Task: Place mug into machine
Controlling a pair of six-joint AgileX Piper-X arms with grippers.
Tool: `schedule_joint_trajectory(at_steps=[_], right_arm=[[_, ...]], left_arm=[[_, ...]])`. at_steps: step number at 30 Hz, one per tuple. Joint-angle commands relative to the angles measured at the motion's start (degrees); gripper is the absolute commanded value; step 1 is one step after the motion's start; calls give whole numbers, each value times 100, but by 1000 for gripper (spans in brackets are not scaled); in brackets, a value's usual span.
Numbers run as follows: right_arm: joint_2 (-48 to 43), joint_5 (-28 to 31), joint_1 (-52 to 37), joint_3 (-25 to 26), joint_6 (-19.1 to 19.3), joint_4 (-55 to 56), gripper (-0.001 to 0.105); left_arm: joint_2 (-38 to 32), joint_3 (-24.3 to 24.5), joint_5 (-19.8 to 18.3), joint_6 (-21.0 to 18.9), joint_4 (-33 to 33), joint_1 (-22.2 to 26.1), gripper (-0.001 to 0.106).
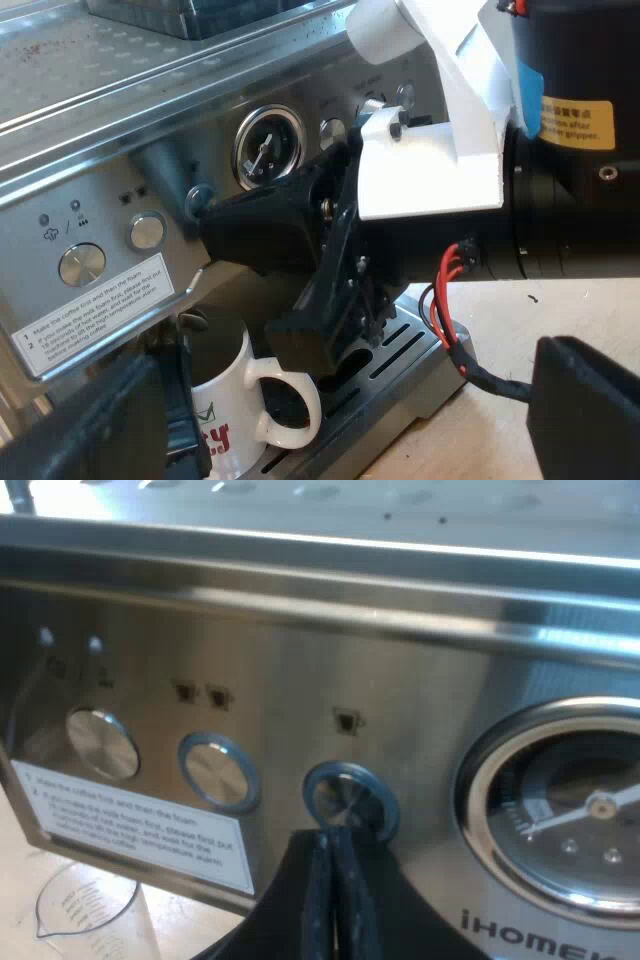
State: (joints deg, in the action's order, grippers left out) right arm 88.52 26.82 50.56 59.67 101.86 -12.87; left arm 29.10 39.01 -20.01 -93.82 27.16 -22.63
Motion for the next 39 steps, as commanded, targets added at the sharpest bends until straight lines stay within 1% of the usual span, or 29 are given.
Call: schedule_joint_trajectory(at_steps=[1,3,5,7,9,11,18,21,22,23,25,28,29,30,31,32,34,36,39], right_arm=[[3,397,-103,62,-9,-298,0],[3,361,-103,62,-9,-319,0],[3,-61,-103,62,-9,-453,0],[3,-162,-103,62,-9,-552,0],[3,38,-103,62,-9,-526,0],[3,445,-103,62,-9,-360,0],[-59,513,39,62,4,-81,0],[-209,495,202,62,121,175,2],[-258,471,255,62,118,278,6],[-336,463,315,62,118,427,16],[-418,461,366,62,118,588,28],[-639,461,412,62,-43,954,72],[-741,409,410,62,-53,1114,84],[-826,369,410,62,-53,1210,88],[-941,197,410,62,-52,1423,95],[-1091,-40,410,62,-89,1627,99],[-1311,-301,360,62,-187,1908,100],[-1558,-348,305,62,-228,2195,99],[-1943,-350,90,62,-227,2498,99]], left_arm=[[16,14,-35,-21,-50,-31,85],[16,14,-35,-21,-50,-31,85],[16,14,-35,-21,-50,-31,85],[16,14,-35,-21,-50,-31,85],[16,14,-35,-21,-50,-31,85],[16,14,-35,-21,-50,-31,85],[16,14,-35,-21,139,-31,85],[-4,14,-35,-21,235,-31,85],[-30,14,-35,-21,236,-31,85],[-76,28,-35,-21,236,-31,85],[-146,82,-35,-52,254,-31,85],[-203,222,-35,-147,294,-31,85],[-202,306,-35,-159,375,-31,85],[-202,382,-35,-159,456,-31,85],[-202,469,-15,-158,545,-31,85],[-202,574,28,-175,611,-20,85],[-202,704,61,-260,599,2,85],[-171,831,63,-273,574,62,85],[-91,962,47,-272,554,277,85]])
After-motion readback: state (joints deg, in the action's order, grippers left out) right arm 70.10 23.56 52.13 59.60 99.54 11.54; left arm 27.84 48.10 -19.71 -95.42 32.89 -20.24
